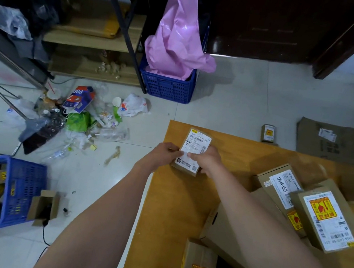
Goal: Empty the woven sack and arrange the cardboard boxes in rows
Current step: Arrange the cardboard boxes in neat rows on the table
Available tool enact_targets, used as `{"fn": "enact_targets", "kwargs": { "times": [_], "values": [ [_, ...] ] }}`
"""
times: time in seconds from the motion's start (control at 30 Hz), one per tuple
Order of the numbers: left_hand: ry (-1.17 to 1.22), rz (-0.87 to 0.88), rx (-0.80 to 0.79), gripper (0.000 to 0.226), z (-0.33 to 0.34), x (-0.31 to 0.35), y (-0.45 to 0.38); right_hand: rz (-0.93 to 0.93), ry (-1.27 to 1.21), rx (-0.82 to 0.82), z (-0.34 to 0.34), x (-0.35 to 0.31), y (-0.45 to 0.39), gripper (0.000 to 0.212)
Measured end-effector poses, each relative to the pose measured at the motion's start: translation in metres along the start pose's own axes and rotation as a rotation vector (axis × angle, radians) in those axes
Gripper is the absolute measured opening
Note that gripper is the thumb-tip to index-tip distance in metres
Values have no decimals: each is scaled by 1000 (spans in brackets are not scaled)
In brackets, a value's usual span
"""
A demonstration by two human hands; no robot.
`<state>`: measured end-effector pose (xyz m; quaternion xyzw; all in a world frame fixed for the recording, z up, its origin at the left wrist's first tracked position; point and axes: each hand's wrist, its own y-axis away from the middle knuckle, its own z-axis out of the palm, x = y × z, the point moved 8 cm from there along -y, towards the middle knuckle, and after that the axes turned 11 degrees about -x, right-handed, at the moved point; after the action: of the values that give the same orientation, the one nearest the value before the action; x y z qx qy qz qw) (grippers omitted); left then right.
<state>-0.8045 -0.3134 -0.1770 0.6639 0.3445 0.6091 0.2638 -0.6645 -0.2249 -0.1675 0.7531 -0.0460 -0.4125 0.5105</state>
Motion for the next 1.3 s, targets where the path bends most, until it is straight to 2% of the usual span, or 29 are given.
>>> {"fn": "enact_targets", "kwargs": {
  "times": [0.07, 0.27, 0.4, 0.7, 0.9, 1.3],
  "values": [
    [-90, 17, 74, 38, -8, 3, -3, -19, 31, 1, 3, -6, -4, 43],
    [-113, 65, 179, 39, -21, 15, -3, -24, 112, 3, 11, -21, -14, 41],
    [-94, 66, 183, 33, -27, 13, -9, -44, 165, 10, 16, -33, -18, 44],
    [-54, 45, 234, 35, -43, 7, -14, -86, 270, -1, 31, -53, -24, 31],
    [-43, 34, 246, 36, -45, 3, -19, -87, 294, -11, 36, -57, -27, 39],
    [-33, 23, 229, 36, -46, 0, -22, -63, 277, 6, 39, -54, -33, 38]
  ]
}}
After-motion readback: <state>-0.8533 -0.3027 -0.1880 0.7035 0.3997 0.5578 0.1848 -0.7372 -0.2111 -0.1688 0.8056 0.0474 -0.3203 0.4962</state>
